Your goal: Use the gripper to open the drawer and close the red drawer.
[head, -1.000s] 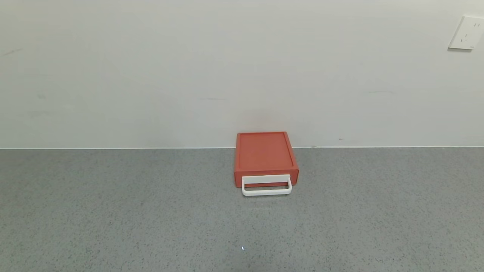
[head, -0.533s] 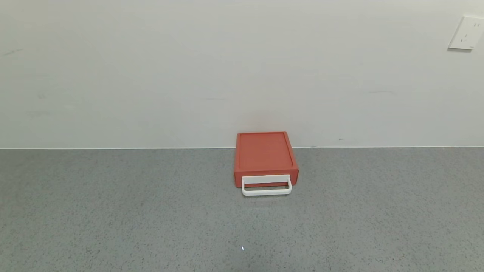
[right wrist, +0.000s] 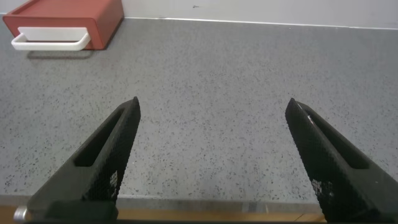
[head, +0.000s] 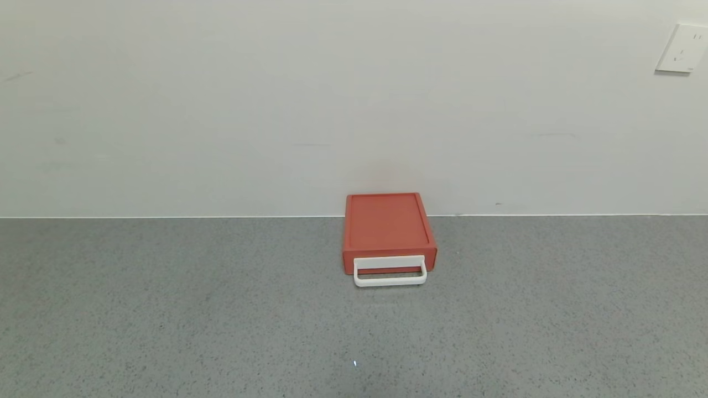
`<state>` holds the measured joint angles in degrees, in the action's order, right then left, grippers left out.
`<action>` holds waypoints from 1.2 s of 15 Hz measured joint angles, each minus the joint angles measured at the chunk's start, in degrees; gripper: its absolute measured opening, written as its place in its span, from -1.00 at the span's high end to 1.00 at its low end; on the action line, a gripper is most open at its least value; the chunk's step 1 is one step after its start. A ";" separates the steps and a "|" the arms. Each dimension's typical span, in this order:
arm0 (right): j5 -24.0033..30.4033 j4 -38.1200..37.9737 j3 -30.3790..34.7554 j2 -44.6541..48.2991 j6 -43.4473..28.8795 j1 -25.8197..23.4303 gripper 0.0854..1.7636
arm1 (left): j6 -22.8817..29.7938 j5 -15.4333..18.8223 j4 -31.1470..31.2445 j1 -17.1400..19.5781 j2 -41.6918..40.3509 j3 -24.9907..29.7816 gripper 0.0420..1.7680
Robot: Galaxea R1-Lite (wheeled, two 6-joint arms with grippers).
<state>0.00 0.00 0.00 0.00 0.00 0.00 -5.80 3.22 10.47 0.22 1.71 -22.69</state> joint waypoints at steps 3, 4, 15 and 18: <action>0.00 0.00 0.00 0.00 -0.02 0.00 -0.94 | -0.10 0.68 -5.33 0.02 -1.33 7.81 -0.98; 0.00 0.00 0.00 0.00 0.00 0.00 -0.94 | -0.32 0.85 -7.52 0.02 -1.46 10.46 -0.98; 0.00 0.00 0.00 0.00 0.00 0.00 -0.94 | -1.68 -0.11 -12.18 0.02 -1.73 22.59 -0.98; -0.02 0.00 0.00 0.00 0.00 0.00 -0.94 | -1.57 -0.09 -12.14 0.02 -1.73 22.69 -0.98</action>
<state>-0.02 0.00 0.00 0.00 0.00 0.00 -7.38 3.13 -1.67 0.24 -0.02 0.00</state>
